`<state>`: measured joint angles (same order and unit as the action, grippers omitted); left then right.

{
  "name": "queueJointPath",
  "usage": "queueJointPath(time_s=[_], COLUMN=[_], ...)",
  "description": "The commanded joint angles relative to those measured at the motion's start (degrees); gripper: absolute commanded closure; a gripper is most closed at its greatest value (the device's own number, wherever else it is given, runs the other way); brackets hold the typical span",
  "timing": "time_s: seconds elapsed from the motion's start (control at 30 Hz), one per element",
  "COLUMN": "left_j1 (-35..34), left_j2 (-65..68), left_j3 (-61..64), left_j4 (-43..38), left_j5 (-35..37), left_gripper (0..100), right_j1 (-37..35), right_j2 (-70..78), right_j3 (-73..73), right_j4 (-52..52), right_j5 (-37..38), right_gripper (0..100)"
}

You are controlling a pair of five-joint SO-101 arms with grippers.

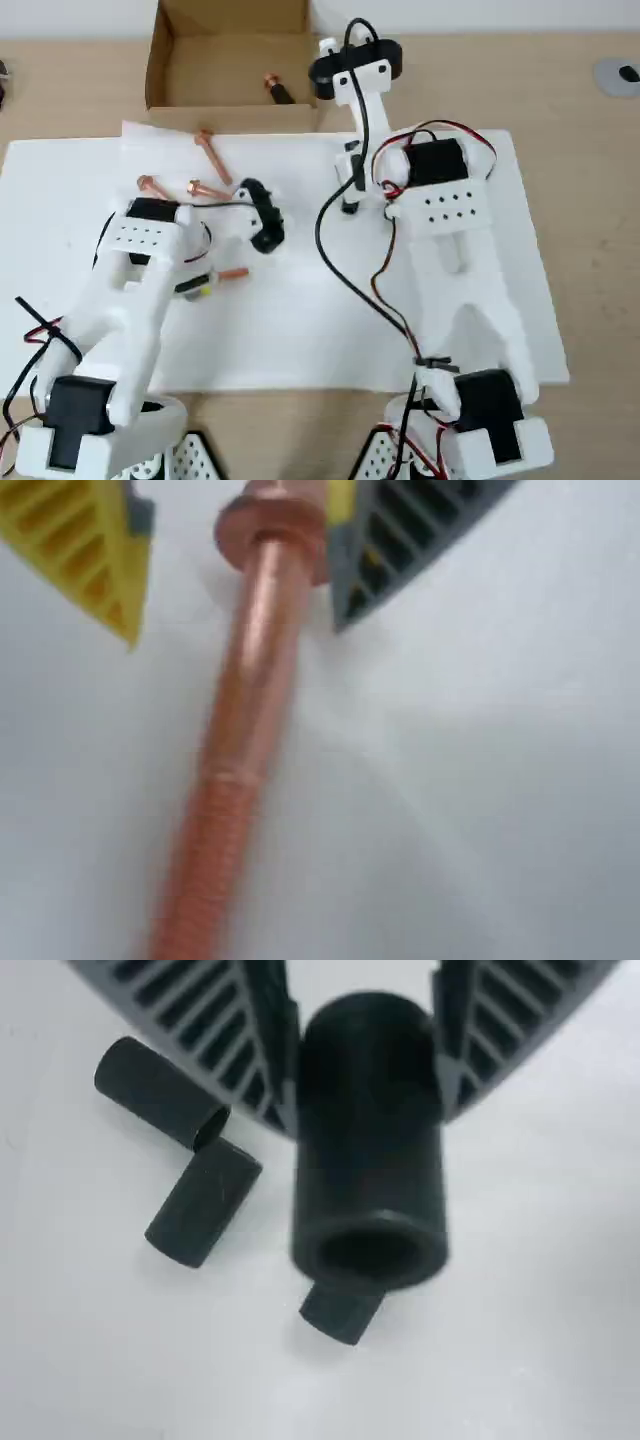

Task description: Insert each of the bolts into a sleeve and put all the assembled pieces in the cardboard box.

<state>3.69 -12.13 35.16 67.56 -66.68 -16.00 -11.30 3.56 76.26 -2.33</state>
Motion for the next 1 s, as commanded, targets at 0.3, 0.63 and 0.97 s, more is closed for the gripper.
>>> queueJointPath(time_s=[0.3,0.63,0.97], left_j1=[-6.2,-3.1,-1.4], left_j2=[-1.8,-1.7,-1.7], left_j3=[-18.9,-5.1,1.3], left_j4=[9.1,9.1,0.4], left_j5=[92.2,118.8,138.4], left_gripper=[86,86,86], right_j1=[-0.8,-0.8,-0.9], right_j2=[-0.3,-0.2,-0.5], right_j3=[-0.2,-0.2,-0.2], right_j4=[-1.0,-0.9,-0.8], right_j5=[0.5,0.5,0.5], right_gripper=[98.6,98.6,98.6])
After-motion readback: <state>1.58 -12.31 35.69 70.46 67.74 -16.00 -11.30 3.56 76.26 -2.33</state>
